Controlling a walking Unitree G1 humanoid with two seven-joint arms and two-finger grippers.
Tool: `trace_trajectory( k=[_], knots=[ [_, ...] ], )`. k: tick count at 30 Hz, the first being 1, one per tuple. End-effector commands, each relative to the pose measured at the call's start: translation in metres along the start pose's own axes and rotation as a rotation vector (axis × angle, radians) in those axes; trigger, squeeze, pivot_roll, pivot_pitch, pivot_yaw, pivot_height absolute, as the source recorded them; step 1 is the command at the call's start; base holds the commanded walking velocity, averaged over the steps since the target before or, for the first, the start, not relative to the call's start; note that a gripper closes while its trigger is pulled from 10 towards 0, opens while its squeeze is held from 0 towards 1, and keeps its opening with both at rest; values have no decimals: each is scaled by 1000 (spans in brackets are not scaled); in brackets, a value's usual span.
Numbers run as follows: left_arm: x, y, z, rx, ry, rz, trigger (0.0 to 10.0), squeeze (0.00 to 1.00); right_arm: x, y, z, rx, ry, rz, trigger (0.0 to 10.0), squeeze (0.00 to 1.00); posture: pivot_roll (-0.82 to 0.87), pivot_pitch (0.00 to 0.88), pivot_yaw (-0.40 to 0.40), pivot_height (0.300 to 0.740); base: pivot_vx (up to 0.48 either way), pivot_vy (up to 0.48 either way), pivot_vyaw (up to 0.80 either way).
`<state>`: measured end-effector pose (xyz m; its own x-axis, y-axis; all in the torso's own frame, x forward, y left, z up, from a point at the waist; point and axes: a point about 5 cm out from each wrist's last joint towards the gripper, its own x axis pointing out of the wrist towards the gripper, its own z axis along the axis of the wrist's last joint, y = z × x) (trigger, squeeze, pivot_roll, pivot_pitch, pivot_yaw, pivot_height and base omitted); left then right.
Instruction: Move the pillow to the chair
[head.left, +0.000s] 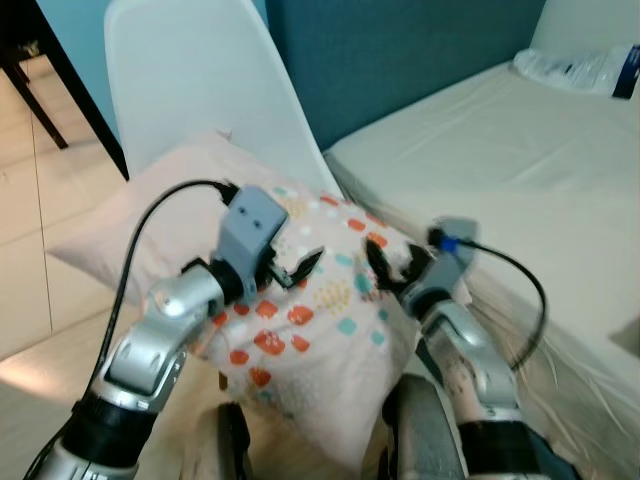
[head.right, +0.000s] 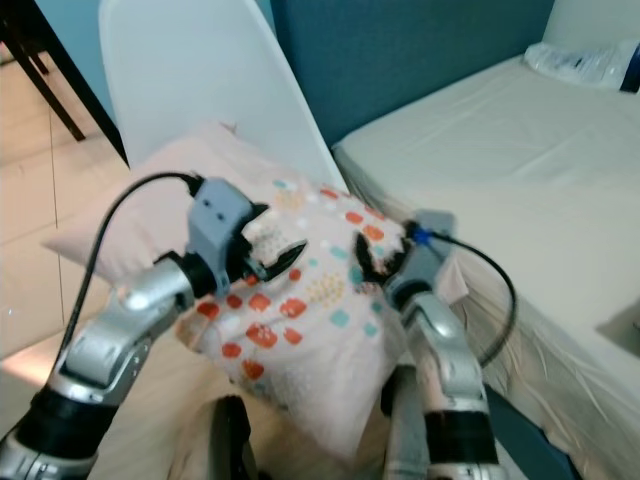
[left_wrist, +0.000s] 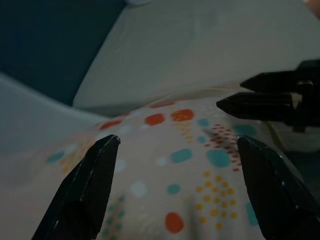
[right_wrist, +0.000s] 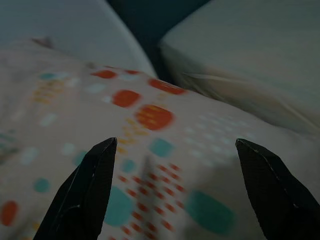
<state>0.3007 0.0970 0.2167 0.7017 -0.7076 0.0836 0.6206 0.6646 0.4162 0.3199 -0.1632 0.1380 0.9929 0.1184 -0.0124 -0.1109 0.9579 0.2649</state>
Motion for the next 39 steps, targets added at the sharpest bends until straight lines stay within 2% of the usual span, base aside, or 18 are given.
trace_trajectory(
  k=[1,3,4,5,10,13,18,20,21,22,24,25,28,31,32,33,34,39],
  knots=[
    [1,-6,-9,81,34,-55,10000,0,-6,-2,-2,-5,7,-25,10000,0,-119,190,92,571,0,0,0],
    [8,-14,-16,191,61,-114,10000,0,-11,-6,-2,-7,3,-49,10000,0,-128,189,95,571,0,0,0],
    [8,-14,-16,191,61,-114,10000,0,-11,-6,-2,-7,3,-49,10000,0,-128,189,95,571,0,0,0],
    [10,-18,-19,225,68,-138,10000,0,-12,-8,-1,-7,-1,-59,10000,0,-132,188,98,571,0,0,0],
    [18,-21,-23,260,68,-145,10000,0,-12,-9,4,-8,-11,-64,10000,0,-139,186,102,571,0,0,-391],
    [23,-14,-24,246,62,-51,10000,0,-10,-6,6,-18,-5,-35,10000,0,-137,188,99,571,0,0,-665],
    [21,-11,-28,258,69,-23,10000,0,-6,2,-1,-55,79,4,10000,0,-134,190,93,571,0,0,0],
    [19,-11,-31,280,77,-21,10000,0,-3,4,-5,-5,108,-20,10000,0,-130,194,92,571,0,0,0],
    [19,-11,-32,286,77,-15,10000,0,-1,5,-6,51,114,-30,10000,0,-128,196,90,571,0,0,0],
    [18,-6,-31,295,72,25,10000,0,3,14,-10,152,147,0,10000,0,-124,197,88,571,0,0,0],
    [19,-4,-30,299,70,48,10000,0,4,18,-12,178,167,23,10000,0,-121,198,88,571,0,0,0],
    [19,2,-30,308,79,99,10000,0,5,24,-15,194,195,52,10000,0,-120,198,89,571,0,0,0],
    [17,22,-32,251,106,290,10000,0,6,40,-23,219,276,134,10000,0,-117,201,88,571,0,0,0],
    [8,39,-43,96,161,465,10000,0,9,38,-29,228,340,72,10000,0,-117,203,88,571,0,0,0],
    [5,41,-47,47,174,492,10000,0,9,36,-31,227,354,44,10000,0,-117,203,88,571,0,0,0],
    [5,41,-47,47,174,492,10000,0,9,36,-31,227,354,44,10000,0,-117,203,88,571,0,0,0],
    [0,43,-54,-9,198,523,10000,0,10,32,-33,224,368,2,10000,0,-116,204,86,571,0,0,0],
    [-5,43,-60,-17,232,556,10000,0,11,25,-33,238,373,-52,10000,0,-106,211,83,571,0,0,0]
  ],
)
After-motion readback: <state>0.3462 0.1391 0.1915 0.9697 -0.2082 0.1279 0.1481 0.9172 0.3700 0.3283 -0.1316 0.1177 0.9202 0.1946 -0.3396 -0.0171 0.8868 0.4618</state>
